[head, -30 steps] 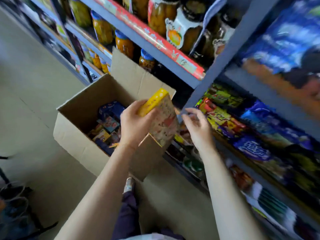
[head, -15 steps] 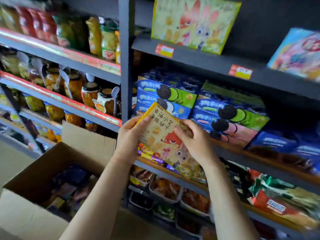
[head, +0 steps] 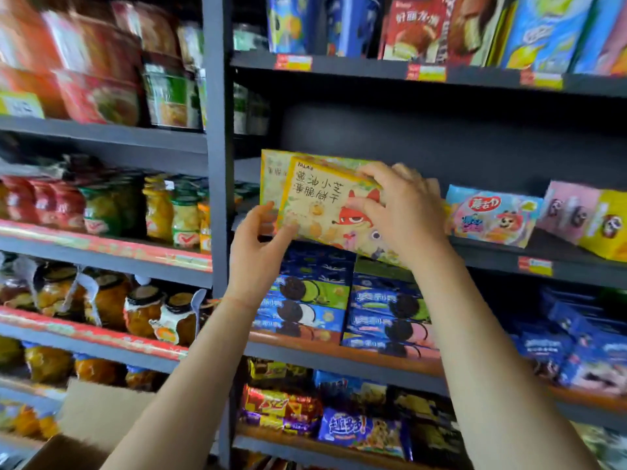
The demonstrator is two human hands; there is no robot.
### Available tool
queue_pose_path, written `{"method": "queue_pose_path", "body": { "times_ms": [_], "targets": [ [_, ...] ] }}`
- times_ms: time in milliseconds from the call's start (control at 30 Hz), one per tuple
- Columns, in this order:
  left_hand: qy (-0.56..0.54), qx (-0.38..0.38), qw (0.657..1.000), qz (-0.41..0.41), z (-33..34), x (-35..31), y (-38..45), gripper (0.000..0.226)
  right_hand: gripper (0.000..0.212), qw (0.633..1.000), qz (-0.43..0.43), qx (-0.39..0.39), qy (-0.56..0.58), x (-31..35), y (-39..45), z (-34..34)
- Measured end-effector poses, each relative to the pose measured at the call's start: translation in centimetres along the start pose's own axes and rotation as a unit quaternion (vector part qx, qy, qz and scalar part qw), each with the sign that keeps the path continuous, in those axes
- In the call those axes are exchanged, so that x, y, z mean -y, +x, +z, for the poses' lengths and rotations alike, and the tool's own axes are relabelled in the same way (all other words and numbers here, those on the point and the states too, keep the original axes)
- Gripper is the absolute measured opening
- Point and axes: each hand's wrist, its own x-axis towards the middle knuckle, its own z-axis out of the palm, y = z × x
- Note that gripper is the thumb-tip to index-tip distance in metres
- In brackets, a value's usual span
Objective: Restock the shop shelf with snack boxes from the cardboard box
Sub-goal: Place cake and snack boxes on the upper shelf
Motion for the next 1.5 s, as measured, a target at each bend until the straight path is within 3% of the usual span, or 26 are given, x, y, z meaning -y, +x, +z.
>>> {"method": "queue_pose_path", "body": {
  "times_ms": [167,300,567,1233,1367,1500],
  "targets": [
    [0.170,0.050,0.981,0.082,-0.4,2.0,3.5,0.059,0.045,0.996,-0.032,0.001,-0.087,2.0,4.7,2.5],
    [0.350,0.061,0.924,0.143,-0.4,3.7,4.2,0.071,0.045,0.992,-0.048,0.021,-0.116,3.1,7.2,5.2],
    [0.448,0.043,0.866,0.219,-0.8,6.1,4.1,0.049,0.059,0.988,-0.055,0.020,-0.142,2.5,7.9,7.9],
    [0.457,0.051,0.868,0.186,-0.5,5.8,4.0,0.056,0.073,0.988,-0.094,0.014,-0.120,2.0,6.7,7.8],
    [0.432,0.040,0.879,0.197,-0.7,6.0,3.0,0.054,0.060,0.992,-0.118,-0.045,-0.021,2.8,3.5,7.8],
    [0.353,-0.020,0.913,0.202,-1.6,7.8,-3.4,0.032,0.028,0.968,-0.130,-0.119,0.181,4.4,-5.5,10.7]
  ]
}}
